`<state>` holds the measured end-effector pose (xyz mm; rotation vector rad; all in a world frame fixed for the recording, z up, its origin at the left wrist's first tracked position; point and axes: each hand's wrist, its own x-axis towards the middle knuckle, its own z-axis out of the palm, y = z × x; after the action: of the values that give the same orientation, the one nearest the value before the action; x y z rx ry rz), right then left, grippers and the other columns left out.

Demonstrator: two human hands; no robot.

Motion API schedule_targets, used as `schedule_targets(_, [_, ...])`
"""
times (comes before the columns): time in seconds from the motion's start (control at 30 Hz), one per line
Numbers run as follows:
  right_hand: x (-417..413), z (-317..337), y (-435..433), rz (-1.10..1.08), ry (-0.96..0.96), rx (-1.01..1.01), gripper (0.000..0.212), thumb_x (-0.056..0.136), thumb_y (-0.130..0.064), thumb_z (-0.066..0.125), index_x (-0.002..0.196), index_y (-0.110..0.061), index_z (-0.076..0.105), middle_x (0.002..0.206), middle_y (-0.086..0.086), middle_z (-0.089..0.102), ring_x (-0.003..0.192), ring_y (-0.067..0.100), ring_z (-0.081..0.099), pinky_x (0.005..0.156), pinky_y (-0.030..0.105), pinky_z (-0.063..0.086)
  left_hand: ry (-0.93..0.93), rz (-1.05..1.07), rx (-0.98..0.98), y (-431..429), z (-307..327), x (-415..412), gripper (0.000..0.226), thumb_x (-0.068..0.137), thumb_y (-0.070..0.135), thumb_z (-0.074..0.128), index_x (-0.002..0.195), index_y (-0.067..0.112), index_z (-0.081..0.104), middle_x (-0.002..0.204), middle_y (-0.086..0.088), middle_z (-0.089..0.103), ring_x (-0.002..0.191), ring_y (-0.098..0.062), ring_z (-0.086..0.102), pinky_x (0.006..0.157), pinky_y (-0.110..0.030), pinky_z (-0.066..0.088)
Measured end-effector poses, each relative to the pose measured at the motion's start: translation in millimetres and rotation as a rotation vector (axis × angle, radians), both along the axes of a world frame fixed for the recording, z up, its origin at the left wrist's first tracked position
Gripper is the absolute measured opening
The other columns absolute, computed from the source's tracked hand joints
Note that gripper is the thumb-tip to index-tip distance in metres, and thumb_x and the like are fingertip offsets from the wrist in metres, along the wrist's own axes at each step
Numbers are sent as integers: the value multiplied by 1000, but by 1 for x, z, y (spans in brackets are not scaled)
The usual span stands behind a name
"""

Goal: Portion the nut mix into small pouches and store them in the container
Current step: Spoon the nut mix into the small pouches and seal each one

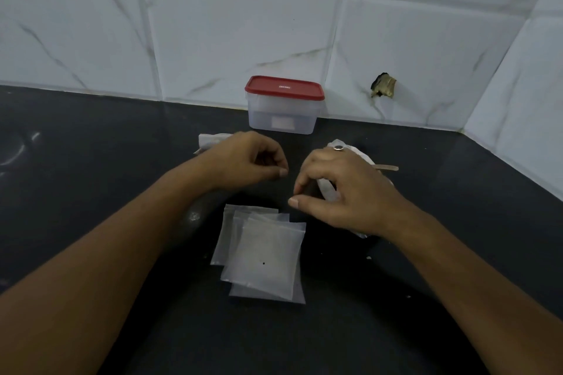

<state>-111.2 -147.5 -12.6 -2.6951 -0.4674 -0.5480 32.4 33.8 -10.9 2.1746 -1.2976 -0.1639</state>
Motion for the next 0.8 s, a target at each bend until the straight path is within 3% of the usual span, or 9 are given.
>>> schedule_targets(0.13, [-5, 7, 10, 72, 232, 24, 31, 81, -58, 78, 93, -29, 76, 92, -16, 69, 92, 5, 67, 79, 32, 57, 31, -38, 60, -1, -3, -1, 5, 95, 27, 70, 99, 29, 71, 89, 14, 73, 82, 7, 67, 74, -13, 49])
schedule_targets(0.3, [-6, 3, 15, 49, 349, -80, 40, 78, -63, 79, 101, -31, 75, 91, -15, 72, 87, 0, 69, 77, 28, 59, 67, -25, 114, -2, -10, 3, 6, 96, 25, 69, 100, 28, 72, 94, 13, 74, 86, 4, 68, 84, -19, 54])
schedule_targets(0.53, [-6, 5, 16, 15, 432, 36, 8, 89, -28, 81, 96, -26, 76, 85, -13, 73, 83, 0, 70, 78, 23, 59, 78, -20, 94, -2, -12, 4, 7, 96, 24, 68, 101, 28, 71, 96, 13, 74, 87, 6, 68, 85, -17, 53])
schedule_targets(0.7, [-5, 3, 13, 2, 424, 75, 3, 93, -23, 76, 93, -25, 74, 85, -15, 72, 84, 1, 69, 76, 21, 57, 95, -17, 86, -3, -13, 5, 8, 97, 24, 68, 103, 27, 71, 98, 12, 74, 89, 6, 67, 88, -20, 53])
schedule_targets(0.8, [-5, 2, 12, 7, 417, 96, 4, 94, -23, 74, 97, -26, 72, 89, -13, 72, 87, 3, 69, 79, 26, 59, 93, -20, 83, -2, -13, 5, 8, 97, 24, 67, 104, 27, 71, 98, 13, 73, 88, 7, 67, 87, -20, 53])
